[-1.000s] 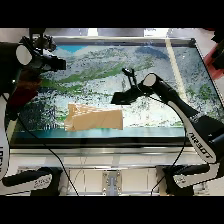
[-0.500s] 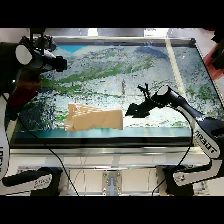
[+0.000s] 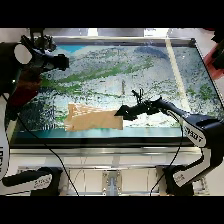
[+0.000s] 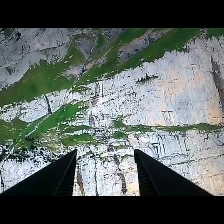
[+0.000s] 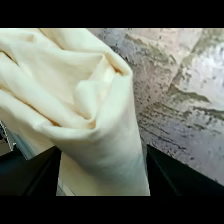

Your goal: Fold the shirts.

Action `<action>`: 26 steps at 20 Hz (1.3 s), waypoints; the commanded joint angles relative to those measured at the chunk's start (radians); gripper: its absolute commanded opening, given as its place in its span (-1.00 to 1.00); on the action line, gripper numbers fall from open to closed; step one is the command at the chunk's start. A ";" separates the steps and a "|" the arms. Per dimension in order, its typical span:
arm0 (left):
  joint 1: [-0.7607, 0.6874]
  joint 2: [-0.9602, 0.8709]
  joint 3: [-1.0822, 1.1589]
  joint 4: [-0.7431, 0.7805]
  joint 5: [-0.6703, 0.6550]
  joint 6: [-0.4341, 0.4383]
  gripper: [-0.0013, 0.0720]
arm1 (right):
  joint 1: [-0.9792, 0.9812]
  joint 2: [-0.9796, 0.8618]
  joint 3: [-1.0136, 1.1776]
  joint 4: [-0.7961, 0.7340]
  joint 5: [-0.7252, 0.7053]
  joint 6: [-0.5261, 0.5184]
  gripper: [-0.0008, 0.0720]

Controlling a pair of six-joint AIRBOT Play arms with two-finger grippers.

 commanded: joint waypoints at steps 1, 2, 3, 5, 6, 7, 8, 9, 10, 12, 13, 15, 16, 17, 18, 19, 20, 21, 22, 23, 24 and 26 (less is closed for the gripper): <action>0.001 0.001 0.000 -0.003 0.001 0.001 0.22 | 0.051 -0.019 -0.002 0.092 -0.062 -0.063 0.68; 0.001 0.001 0.000 -0.003 -0.001 0.001 0.22 | 0.059 -0.019 -0.002 0.122 -0.084 -0.074 0.62; 0.001 0.001 0.000 -0.002 -0.007 0.002 0.22 | 0.062 -0.019 -0.002 0.156 -0.098 -0.086 0.12; 0.001 0.001 0.000 0.001 -0.024 0.009 0.22 | 0.053 -0.017 0.000 0.258 -0.090 -0.164 -0.85; 0.001 0.001 0.000 0.002 -0.029 0.009 0.22 | 0.040 -0.016 0.011 0.299 -0.065 -0.184 -0.86; 0.001 0.001 0.000 0.005 -0.033 0.009 0.22 | 0.019 -0.013 0.033 0.316 -0.032 -0.192 -0.86; 0.001 0.001 0.000 0.006 -0.039 0.009 0.22 | -0.008 -0.004 0.058 0.314 -0.009 -0.192 -0.86; 0.001 0.001 0.000 0.008 -0.045 0.009 0.22 | -0.045 0.016 0.083 0.301 -0.004 -0.187 -0.87; 0.001 0.001 0.000 0.008 -0.050 0.009 0.22 | -0.089 0.047 0.103 0.269 -0.013 -0.162 -0.87; 0.001 0.001 0.000 0.008 -0.061 0.009 0.22 | -0.192 0.125 0.129 0.148 -0.041 -0.093 -0.87; 0.001 0.001 0.000 0.006 -0.064 0.008 0.22 | -0.257 0.174 0.130 0.072 -0.057 -0.041 -0.86; 0.001 0.001 0.000 0.000 -0.065 0.008 0.22 | -0.390 0.267 0.130 -0.113 -0.061 0.069 -0.87; 0.001 0.001 0.000 -0.008 -0.064 0.008 0.22 | -0.463 0.313 0.130 -0.231 -0.047 0.140 -0.87; 0.000 0.001 0.000 -0.016 -0.065 0.008 0.22 | -0.537 0.357 0.128 -0.349 -0.027 0.207 -0.86; 0.000 0.001 0.000 -0.025 -0.064 0.008 0.22 | -0.609 0.395 0.128 -0.465 0.009 0.264 -0.87; 0.000 0.001 0.000 -0.032 -0.065 0.008 0.22 | -0.673 0.426 0.128 -0.568 0.048 0.307 -0.87; -0.002 0.001 0.000 -0.033 -0.065 0.008 0.22 | -0.737 0.456 0.127 -0.665 0.087 0.344 -0.87; -0.002 0.001 0.000 -0.034 -0.065 0.008 0.22 | -0.805 0.484 0.127 -0.752 0.123 0.370 -0.87; -0.002 0.001 0.000 -0.037 -0.067 0.008 0.22 | -0.873 0.509 0.127 -0.825 0.159 0.389 -0.87; -0.002 0.000 0.000 -0.037 -0.070 0.008 0.22 | -0.937 0.528 0.126 -0.882 0.193 0.390 -0.87; -0.002 0.001 0.000 -0.038 -0.076 0.008 0.22 | -0.999 0.546 0.126 -0.933 0.217 0.401 -0.87; -0.002 0.001 0.000 -0.044 -0.090 0.008 0.22 | -1.121 0.576 0.126 -1.059 0.273 0.407 -0.87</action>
